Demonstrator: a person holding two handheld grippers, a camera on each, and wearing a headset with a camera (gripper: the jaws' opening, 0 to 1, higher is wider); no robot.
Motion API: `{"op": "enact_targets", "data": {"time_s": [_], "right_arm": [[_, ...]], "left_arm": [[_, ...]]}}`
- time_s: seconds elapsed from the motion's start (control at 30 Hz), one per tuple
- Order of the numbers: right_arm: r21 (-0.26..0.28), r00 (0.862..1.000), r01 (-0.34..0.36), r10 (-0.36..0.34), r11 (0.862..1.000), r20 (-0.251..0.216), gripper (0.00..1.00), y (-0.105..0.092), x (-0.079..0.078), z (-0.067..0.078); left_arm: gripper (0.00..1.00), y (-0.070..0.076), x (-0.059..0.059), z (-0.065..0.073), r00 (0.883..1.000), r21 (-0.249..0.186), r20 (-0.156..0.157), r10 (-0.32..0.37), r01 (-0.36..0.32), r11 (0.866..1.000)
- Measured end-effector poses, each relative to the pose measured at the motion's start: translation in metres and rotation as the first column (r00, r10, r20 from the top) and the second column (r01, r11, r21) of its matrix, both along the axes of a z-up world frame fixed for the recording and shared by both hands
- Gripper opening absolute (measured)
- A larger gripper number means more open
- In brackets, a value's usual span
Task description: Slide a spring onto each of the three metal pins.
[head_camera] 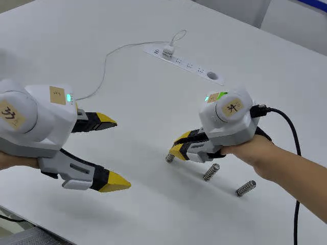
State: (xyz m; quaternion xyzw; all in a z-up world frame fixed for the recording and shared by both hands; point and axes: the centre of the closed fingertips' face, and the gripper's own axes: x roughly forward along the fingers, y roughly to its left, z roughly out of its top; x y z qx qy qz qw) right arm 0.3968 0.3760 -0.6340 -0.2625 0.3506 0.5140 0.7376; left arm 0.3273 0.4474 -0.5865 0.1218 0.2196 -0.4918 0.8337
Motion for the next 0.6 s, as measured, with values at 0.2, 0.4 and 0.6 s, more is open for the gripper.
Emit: {"op": "enact_targets", "data": {"time_s": [0.2, 0.4, 0.6], "right_arm": [[-0.005, 1.0, 0.004, -0.004, 1.0, 0.001, 0.11, 0.0, 0.0, -0.002], [0.009, 1.0, 0.022, -0.022, 1.0, -0.006, 0.12, -0.002, 0.001, 0.001], [0.039, 0.999, 0.032, -0.032, 0.999, 0.008, 0.16, -0.003, 0.001, 0.011]], "left_arm": [[0.77, -0.002, -0.001, -0.002, 1.0, 0.003, -0.006, -0.004, 0.004, 1.0], [0.77, -0.004, -0.001, -0.001, 1.0, 0.0, -0.011, -0.009, 0.009, 1.0], [0.76, -0.008, -0.002, -0.001, 1.0, 0.005, -0.013, -0.017, 0.017, 1.0]]}}
